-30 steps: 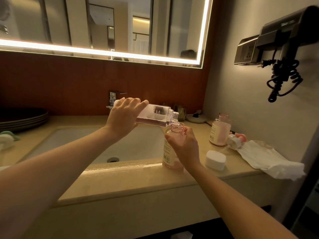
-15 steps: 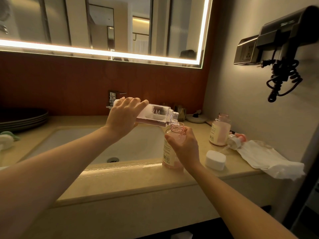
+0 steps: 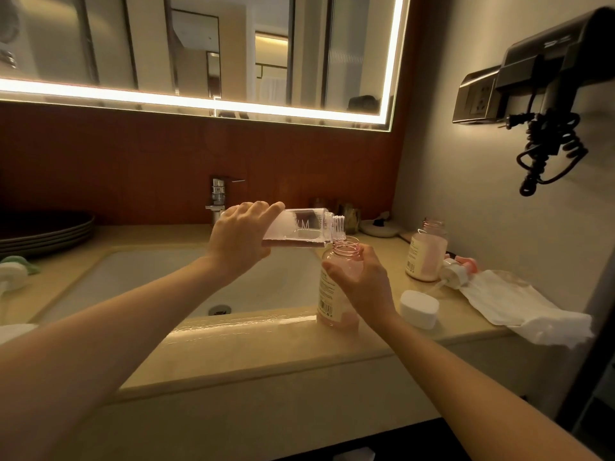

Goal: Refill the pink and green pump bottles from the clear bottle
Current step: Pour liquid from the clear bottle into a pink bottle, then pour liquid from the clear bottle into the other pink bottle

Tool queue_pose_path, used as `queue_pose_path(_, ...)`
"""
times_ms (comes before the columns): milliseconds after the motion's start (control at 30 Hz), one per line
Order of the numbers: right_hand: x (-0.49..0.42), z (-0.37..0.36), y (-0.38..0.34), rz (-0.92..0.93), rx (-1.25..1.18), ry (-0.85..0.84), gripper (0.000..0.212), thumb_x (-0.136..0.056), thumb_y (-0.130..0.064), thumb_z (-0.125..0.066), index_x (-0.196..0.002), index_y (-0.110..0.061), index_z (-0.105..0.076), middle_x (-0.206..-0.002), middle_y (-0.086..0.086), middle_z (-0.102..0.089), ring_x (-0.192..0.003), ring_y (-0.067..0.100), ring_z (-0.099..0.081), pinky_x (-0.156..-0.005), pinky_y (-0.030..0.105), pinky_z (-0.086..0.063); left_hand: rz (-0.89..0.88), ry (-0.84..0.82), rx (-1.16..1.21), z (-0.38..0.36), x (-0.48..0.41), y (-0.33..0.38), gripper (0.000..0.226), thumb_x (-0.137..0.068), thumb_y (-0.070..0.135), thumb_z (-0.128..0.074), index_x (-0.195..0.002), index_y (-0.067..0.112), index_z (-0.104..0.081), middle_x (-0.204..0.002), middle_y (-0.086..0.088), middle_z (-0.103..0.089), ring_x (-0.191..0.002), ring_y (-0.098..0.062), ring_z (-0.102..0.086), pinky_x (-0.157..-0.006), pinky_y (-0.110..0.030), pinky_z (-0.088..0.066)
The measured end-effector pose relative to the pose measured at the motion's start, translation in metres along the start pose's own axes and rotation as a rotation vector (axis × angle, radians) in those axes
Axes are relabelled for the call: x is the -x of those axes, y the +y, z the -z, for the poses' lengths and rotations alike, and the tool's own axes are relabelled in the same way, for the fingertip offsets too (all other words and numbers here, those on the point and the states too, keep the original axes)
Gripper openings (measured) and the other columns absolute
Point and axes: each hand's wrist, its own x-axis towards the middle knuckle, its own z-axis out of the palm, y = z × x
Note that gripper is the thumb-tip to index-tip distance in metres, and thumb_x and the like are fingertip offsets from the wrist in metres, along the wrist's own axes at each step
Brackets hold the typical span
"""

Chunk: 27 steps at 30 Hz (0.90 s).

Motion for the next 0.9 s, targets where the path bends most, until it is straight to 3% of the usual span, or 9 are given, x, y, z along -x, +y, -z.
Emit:
queue_pose_path(100, -0.004, 0.006, 0.005, -0.003, 0.018, 0.007, 0.061, -0.077, -0.041, -0.068, -0.124, -0.011, -0.045, -0.119, 0.003, -0.056, -0.098, 0.013, -0.05, -0.073, 0.025, -0.046, 0.066, -0.053, 0.092, -0.003, 0.007, 0.011, 0.072, -0.065, 0.019, -0.082, -0.129, 0.013, -0.048, -0.113, -0.012, -0.062, -0.099, -0.032, -0.06, -0.079, -0.043, -0.05)
queue_pose_path(267, -0.019, 0.018, 0.021, -0.043, 0.069, 0.032, 0.063, -0.077, -0.046, -0.067, -0.124, -0.01, -0.045, -0.116, 0.004, -0.057, -0.101, 0.02, -0.055, -0.077, 0.034, -0.051, 0.182, -0.206, 0.31, -0.021, 0.015, 0.025, 0.075, -0.068, 0.025, -0.08, -0.132, 0.019, -0.042, -0.121, -0.008, -0.059, -0.101, -0.029, -0.058, -0.076, -0.039, -0.05)
queue_pose_path(467, -0.047, 0.023, 0.042, -0.118, 0.144, 0.006, 0.068, -0.078, -0.056, -0.06, -0.127, -0.012, -0.041, -0.122, 0.006, -0.053, -0.108, 0.024, -0.054, -0.082, 0.042, -0.05, 0.402, -0.289, 0.507, -0.048, 0.017, 0.033, 0.075, -0.065, 0.028, -0.082, -0.129, 0.022, -0.043, -0.114, -0.01, -0.062, -0.098, -0.031, -0.056, -0.074, -0.036, -0.045)
queue_pose_path(667, -0.078, 0.021, 0.057, -0.182, 0.279, -0.02, 0.075, -0.082, -0.06, -0.052, -0.134, -0.01, -0.032, -0.135, 0.009, -0.044, -0.12, 0.027, -0.045, -0.089, 0.044, -0.045, 0.53, -0.293, 0.644, -0.072, 0.011, 0.041, 0.076, -0.063, 0.03, -0.083, -0.128, 0.023, -0.044, -0.114, -0.01, -0.059, -0.098, -0.03, -0.055, -0.079, -0.037, -0.049)
queue_pose_path(900, -0.105, 0.019, 0.061, -0.259, 0.362, -0.103, 0.078, -0.085, -0.062, -0.044, -0.137, -0.007, -0.025, -0.143, 0.012, -0.033, -0.124, 0.03, -0.042, -0.084, 0.041, -0.043, 0.546, -0.293, 0.659, -0.086, 0.011, 0.042, 0.078, -0.063, 0.028, -0.083, -0.129, 0.02, -0.043, -0.115, -0.01, -0.058, -0.099, -0.031, -0.054, -0.08, -0.037, -0.049)
